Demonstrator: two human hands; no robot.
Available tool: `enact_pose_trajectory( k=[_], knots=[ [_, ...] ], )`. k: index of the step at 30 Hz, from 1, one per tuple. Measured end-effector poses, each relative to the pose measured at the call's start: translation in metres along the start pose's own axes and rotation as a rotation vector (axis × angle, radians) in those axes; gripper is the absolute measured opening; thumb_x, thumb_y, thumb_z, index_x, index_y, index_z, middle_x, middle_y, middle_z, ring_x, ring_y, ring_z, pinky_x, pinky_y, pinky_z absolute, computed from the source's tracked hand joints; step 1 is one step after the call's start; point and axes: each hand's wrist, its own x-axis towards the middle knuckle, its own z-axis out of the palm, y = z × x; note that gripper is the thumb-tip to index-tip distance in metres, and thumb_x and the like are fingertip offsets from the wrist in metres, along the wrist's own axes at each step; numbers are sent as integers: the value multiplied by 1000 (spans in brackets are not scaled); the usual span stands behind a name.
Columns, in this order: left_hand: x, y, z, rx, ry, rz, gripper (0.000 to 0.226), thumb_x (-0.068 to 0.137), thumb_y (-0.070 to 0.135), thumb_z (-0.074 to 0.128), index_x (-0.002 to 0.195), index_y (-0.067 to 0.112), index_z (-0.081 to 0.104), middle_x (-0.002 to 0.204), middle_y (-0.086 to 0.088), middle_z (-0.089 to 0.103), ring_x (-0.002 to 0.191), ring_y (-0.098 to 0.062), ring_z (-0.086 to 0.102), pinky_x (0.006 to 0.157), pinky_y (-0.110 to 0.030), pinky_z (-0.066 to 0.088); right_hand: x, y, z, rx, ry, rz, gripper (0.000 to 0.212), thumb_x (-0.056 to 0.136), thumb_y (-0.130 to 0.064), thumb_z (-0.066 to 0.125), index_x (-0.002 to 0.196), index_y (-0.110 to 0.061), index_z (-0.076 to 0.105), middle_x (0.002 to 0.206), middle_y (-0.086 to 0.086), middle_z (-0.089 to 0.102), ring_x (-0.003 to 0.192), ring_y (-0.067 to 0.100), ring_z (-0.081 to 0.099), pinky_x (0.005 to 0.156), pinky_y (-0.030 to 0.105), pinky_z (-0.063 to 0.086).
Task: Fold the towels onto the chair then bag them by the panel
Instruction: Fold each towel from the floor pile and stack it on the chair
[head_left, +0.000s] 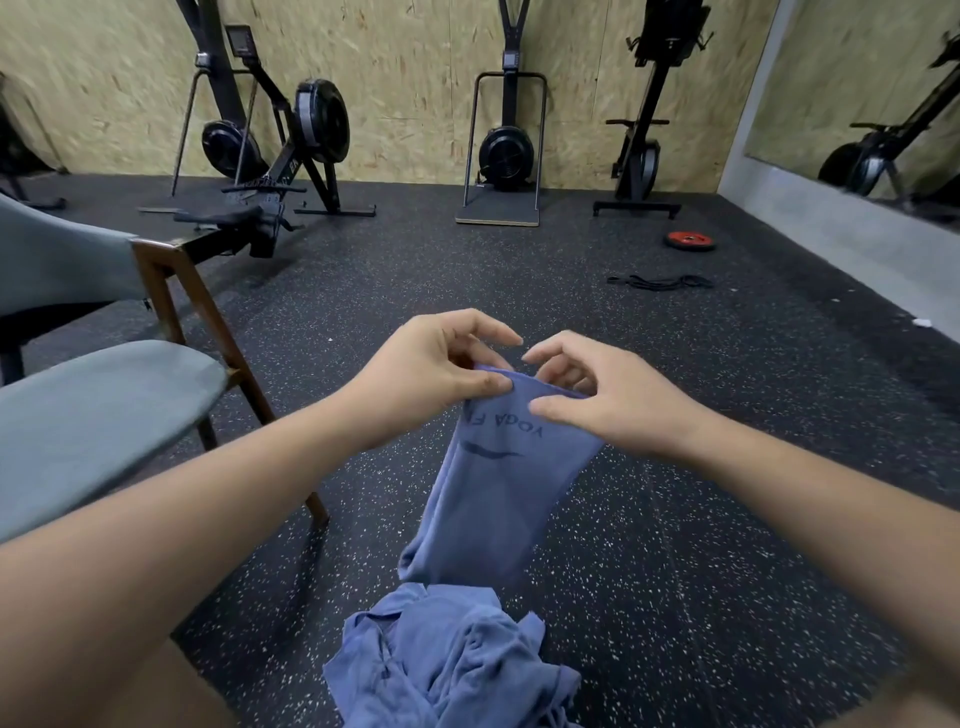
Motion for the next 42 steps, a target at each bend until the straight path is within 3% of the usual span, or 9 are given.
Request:
enact_pose_trajectory(
  k=[3, 7, 11, 13, 17, 24, 29, 35, 42],
  knots=[
    [0, -1, 7, 5, -8, 43, 39, 86, 8, 88, 116, 26, 72, 101, 0, 79, 81, -16, 68, 83, -42, 58, 2, -3, 15, 30, -24, -58, 32, 88, -41, 83, 117, -34, 70, 107, -9, 78, 101, 9, 74, 98, 41, 58],
    [1, -5, 14, -40, 65, 50, 37, 87, 19, 89, 117, 27, 68, 105, -2, 75, 71, -11, 59, 74, -31, 49, 6, -2, 22, -29, 17, -126, 16, 92, -48, 71, 97, -33, 71, 87, 1, 74, 86, 28, 68, 84, 54, 55],
    [-1, -18, 18, -128, -20, -54, 50, 83, 32, 93, 124, 26, 65, 110, -8, 78, 97, -21, 74, 93, -43, 57, 7, -1, 20, -60, 38, -157, 11, 100, -30, 72, 90, -26, 69, 82, 2, 71, 79, 28, 65, 78, 55, 54],
    [-4, -27, 23, -138, -137, -90, 50, 84, 20, 93, 127, 16, 67, 116, -11, 79, 108, -21, 75, 100, -43, 58, 9, -1, 16, -34, 57, -153, 7, 99, -28, 71, 93, -26, 71, 87, 0, 75, 86, 28, 70, 82, 55, 56],
    [-6, -56, 35, -99, -252, -149, 32, 86, 7, 90, 115, 10, 77, 115, -10, 81, 104, -16, 74, 102, -43, 58, 13, -1, 0, -25, 146, -176, 8, 99, -34, 68, 96, -27, 72, 92, -4, 76, 90, 21, 72, 86, 53, 57],
    [1, -101, 36, 182, -328, -192, 40, 78, 43, 90, 110, 22, 78, 109, 2, 82, 112, -19, 76, 97, -51, 60, 11, 3, -42, 52, 360, -169, 12, 102, -32, 69, 98, -22, 71, 93, 2, 76, 86, 15, 69, 85, 49, 56],
    [6, -118, 9, 212, -264, -260, 44, 83, 49, 86, 103, 12, 75, 80, -1, 71, 69, -12, 58, 68, -35, 48, 9, 18, -68, 90, 505, -115, 15, 106, -31, 67, 99, -18, 70, 91, 5, 73, 80, 8, 61, 76, 36, 49],
    [13, -117, -40, 238, -60, -202, 13, 95, 29, 82, 100, 25, 72, 86, 2, 76, 74, -21, 67, 72, -42, 54, 10, 44, -76, 139, 573, -43, 14, 106, -33, 66, 101, -20, 70, 94, 7, 76, 81, 11, 65, 79, 38, 51],
    [14, -100, -73, -24, 182, -196, 16, 98, 30, 79, 99, 14, 76, 86, -1, 70, 81, -17, 56, 77, -35, 44, 15, 69, -77, 196, 614, 58, 11, 105, -35, 65, 101, -25, 67, 91, 16, 72, 80, 17, 60, 77, 39, 46]
  ],
)
